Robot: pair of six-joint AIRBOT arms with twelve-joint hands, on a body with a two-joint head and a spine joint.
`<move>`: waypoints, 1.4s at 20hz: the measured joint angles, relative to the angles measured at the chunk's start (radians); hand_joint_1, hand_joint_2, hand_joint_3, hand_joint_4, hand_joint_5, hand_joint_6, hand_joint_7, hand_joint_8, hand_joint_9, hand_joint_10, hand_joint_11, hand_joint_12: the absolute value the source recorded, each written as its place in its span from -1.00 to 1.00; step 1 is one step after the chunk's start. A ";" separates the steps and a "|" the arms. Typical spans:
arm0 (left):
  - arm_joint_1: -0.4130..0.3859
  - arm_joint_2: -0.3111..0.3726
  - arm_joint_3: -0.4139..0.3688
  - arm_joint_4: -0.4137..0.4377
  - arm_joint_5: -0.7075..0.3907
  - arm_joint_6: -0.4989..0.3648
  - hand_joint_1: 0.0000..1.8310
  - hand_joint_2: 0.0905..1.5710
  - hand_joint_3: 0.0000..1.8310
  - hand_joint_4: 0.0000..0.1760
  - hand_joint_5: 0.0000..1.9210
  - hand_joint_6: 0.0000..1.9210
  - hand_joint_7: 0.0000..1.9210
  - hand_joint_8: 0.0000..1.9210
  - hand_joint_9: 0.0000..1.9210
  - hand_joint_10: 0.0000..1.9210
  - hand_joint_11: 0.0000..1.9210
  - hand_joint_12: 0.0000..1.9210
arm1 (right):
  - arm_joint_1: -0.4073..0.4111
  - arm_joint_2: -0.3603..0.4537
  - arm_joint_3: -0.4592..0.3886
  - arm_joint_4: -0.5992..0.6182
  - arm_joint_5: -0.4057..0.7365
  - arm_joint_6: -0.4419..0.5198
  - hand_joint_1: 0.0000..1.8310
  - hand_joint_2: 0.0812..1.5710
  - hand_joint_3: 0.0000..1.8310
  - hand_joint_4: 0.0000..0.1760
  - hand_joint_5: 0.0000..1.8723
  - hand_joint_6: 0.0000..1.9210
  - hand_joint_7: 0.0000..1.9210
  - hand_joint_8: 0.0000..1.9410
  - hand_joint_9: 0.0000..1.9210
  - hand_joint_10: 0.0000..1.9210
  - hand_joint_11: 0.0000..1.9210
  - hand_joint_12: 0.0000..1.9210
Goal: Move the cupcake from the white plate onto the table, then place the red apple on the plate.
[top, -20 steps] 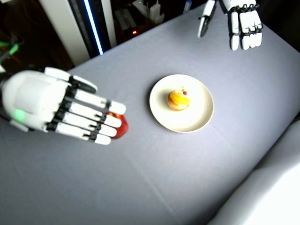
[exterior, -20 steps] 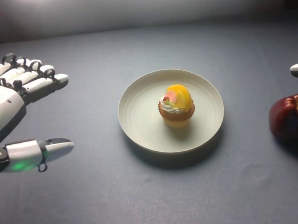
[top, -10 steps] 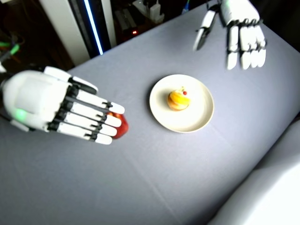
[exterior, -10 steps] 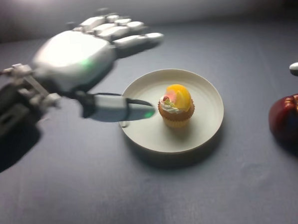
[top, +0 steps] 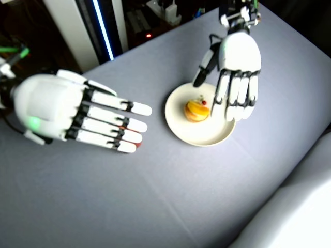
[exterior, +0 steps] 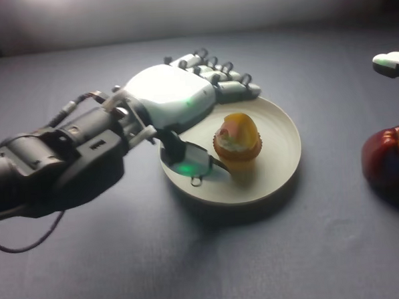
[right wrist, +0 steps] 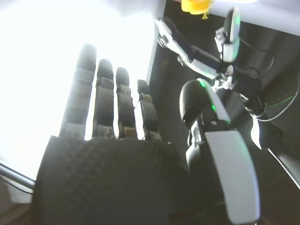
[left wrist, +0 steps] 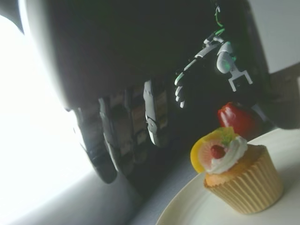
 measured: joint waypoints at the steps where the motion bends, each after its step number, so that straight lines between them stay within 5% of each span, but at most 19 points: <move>1: 0.000 -0.010 0.006 0.000 0.012 0.000 -0.12 0.04 -1.00 0.62 -0.63 -1.00 -0.60 -1.00 -0.66 -0.99 -1.00 -0.31 | 0.000 0.000 0.000 0.003 0.000 0.000 -0.44 0.85 -1.00 -0.48 -0.83 -1.00 -0.80 -1.00 -0.73 -0.99 -0.64 -0.89; 4: 0.000 -0.029 0.023 -0.008 0.027 0.000 -0.15 0.08 -1.00 0.49 -0.55 -1.00 -0.46 -0.99 -0.51 -0.98 -1.00 0.02 | 0.000 -0.003 0.003 0.005 0.000 0.000 -0.40 0.85 -1.00 -0.57 -0.81 -1.00 -0.79 -1.00 -0.72 -0.99 -0.62 -0.90; 6: -0.003 -0.030 0.024 -0.017 0.029 0.000 -0.11 0.19 -0.99 -0.11 -0.39 -0.99 -0.27 -0.99 -0.35 -0.97 -0.97 0.09 | 0.000 -0.007 0.003 0.003 0.000 0.000 -0.42 0.85 -1.00 -0.52 -0.80 -0.99 -0.77 -1.00 -0.71 -0.99 -0.62 -0.91; 7: -0.005 -0.030 0.025 -0.016 0.028 0.000 0.03 0.27 -0.99 -0.80 -0.23 -0.98 -0.02 -0.96 -0.19 -0.94 -0.95 0.28 | 0.000 -0.009 0.003 0.002 -0.001 0.000 -0.42 0.85 -1.00 -0.53 -0.80 -0.99 -0.76 -1.00 -0.70 -0.99 -0.62 -0.91; 8: -0.008 -0.032 0.026 -0.018 0.025 -0.001 0.39 0.30 -1.00 -1.00 -0.11 -0.98 0.10 -0.31 -0.08 -0.94 -0.95 0.34 | 0.000 -0.009 0.003 0.000 0.000 0.000 -0.42 0.86 -1.00 -0.45 -0.81 -1.00 -0.77 -1.00 -0.71 -1.00 -0.63 -0.92; 9: -0.010 -0.035 0.026 -0.019 0.018 0.000 0.39 0.33 -1.00 -1.00 0.06 -0.49 0.15 -0.05 0.05 -0.86 -0.87 0.49 | 0.000 -0.009 0.004 0.002 0.000 0.000 -0.44 0.86 -1.00 -0.48 -0.80 -1.00 -0.76 -1.00 -0.70 -1.00 -0.62 -0.92; 11: -0.012 -0.036 0.026 -0.016 0.000 -0.018 0.39 0.30 -0.99 -1.00 0.19 -0.50 0.17 0.00 -0.10 -0.12 -0.80 0.65 | 0.000 -0.009 0.004 0.003 -0.001 0.000 -0.41 0.85 -1.00 -0.48 -0.80 -1.00 -0.76 -1.00 -0.70 -1.00 -0.61 -0.93; 12: -0.012 -0.036 0.025 -0.016 -0.002 -0.024 0.40 0.30 -1.00 -1.00 0.20 -0.50 0.20 -0.05 -0.11 -0.05 -0.77 0.64 | 0.000 -0.009 0.004 0.003 -0.001 0.000 -0.41 0.85 -1.00 -0.45 -0.80 -1.00 -0.75 -0.99 -0.70 -1.00 -0.62 -0.93; 14: -0.010 -0.029 0.018 -0.020 -0.010 -0.026 0.39 0.29 -1.00 -1.00 0.20 -0.48 0.20 -0.09 -0.06 -0.17 -0.61 0.53 | 0.000 -0.009 0.004 0.003 -0.001 0.004 -0.41 0.86 -1.00 -0.45 -0.80 -1.00 -0.74 -0.99 -0.70 -1.00 -0.63 -0.94; 16: -0.006 0.008 -0.010 -0.019 -0.019 -0.026 0.36 0.31 -1.00 -1.00 0.21 -0.40 0.11 -0.02 -0.13 -0.40 -0.67 0.46 | 0.000 -0.009 0.004 0.002 -0.001 0.005 -0.44 0.86 -1.00 -0.36 -0.80 -1.00 -0.74 -1.00 -0.69 -1.00 -0.61 -0.93; 17: -0.006 0.032 -0.025 -0.021 -0.033 -0.027 0.36 0.30 -1.00 -0.87 0.24 -0.44 0.11 -0.04 -0.09 -0.51 -0.70 0.41 | 0.000 -0.009 0.004 0.004 -0.003 0.005 -0.44 0.86 -1.00 -0.29 -0.81 -1.00 -0.74 -1.00 -0.69 -1.00 -0.60 -0.93; 19: -0.005 0.107 -0.065 -0.031 -0.091 -0.026 0.34 0.34 -1.00 -0.61 0.12 -0.16 0.06 -0.03 0.01 -0.70 -0.59 0.37 | 0.000 -0.009 0.004 0.003 -0.003 0.010 -0.42 0.85 -1.00 -0.37 -0.80 -1.00 -0.72 -0.99 -0.67 -0.99 -0.58 -0.93; 20: 0.012 0.163 -0.094 -0.055 -0.156 -0.026 0.35 0.34 -1.00 -1.00 0.13 -0.26 0.09 0.01 0.08 -0.66 -0.52 0.52 | 0.000 -0.009 0.004 0.003 -0.005 0.013 -0.41 0.86 -1.00 -0.34 -0.80 -1.00 -0.72 -0.99 -0.67 -0.99 -0.58 -0.93; 21: 0.021 0.183 -0.105 -0.063 -0.174 -0.026 0.35 0.34 -1.00 -0.73 0.12 -0.20 0.10 -0.03 0.08 -0.68 -0.51 0.49 | 0.000 -0.009 0.004 0.003 -0.003 0.013 -0.41 0.85 -1.00 -0.35 -0.79 -1.00 -0.71 -0.99 -0.66 -0.99 -0.58 -0.93; 22: 0.045 0.221 -0.120 -0.077 -0.204 -0.026 0.36 0.33 -1.00 -1.00 0.12 -0.27 0.13 -0.02 0.14 -0.64 -0.42 0.48 | -0.002 -0.009 0.004 0.003 -0.003 0.015 -0.40 0.85 -1.00 -0.31 -0.80 -1.00 -0.73 -1.00 -0.67 -1.00 -0.58 -0.93; 26: 0.164 0.330 -0.179 -0.220 -0.266 0.035 0.35 0.36 -1.00 -1.00 0.08 -0.19 0.06 0.08 0.08 -0.77 -0.51 0.22 | -0.005 -0.009 0.004 0.008 -0.007 0.020 -0.34 0.85 -1.00 -0.42 -0.81 -1.00 -0.74 -0.99 -0.67 -1.00 -0.56 -0.92; 27: 0.186 0.335 -0.179 -0.242 -0.278 0.037 0.34 0.36 -1.00 -0.81 0.06 -0.11 0.05 0.04 0.08 -0.84 -0.51 0.15 | -0.010 -0.009 0.004 0.011 -0.003 0.021 -0.36 0.84 -1.00 -0.35 -0.80 -1.00 -0.73 -0.99 -0.67 -1.00 -0.57 -0.92; 28: 0.204 0.336 -0.179 -0.273 -0.286 0.042 0.47 0.34 -1.00 -1.00 0.12 -0.29 0.11 -0.09 -0.04 0.08 -0.45 0.23 | -0.011 -0.009 0.004 0.011 -0.005 0.024 -0.39 0.85 -1.00 -0.35 -0.81 -1.00 -0.73 -1.00 -0.68 -1.00 -0.58 -0.93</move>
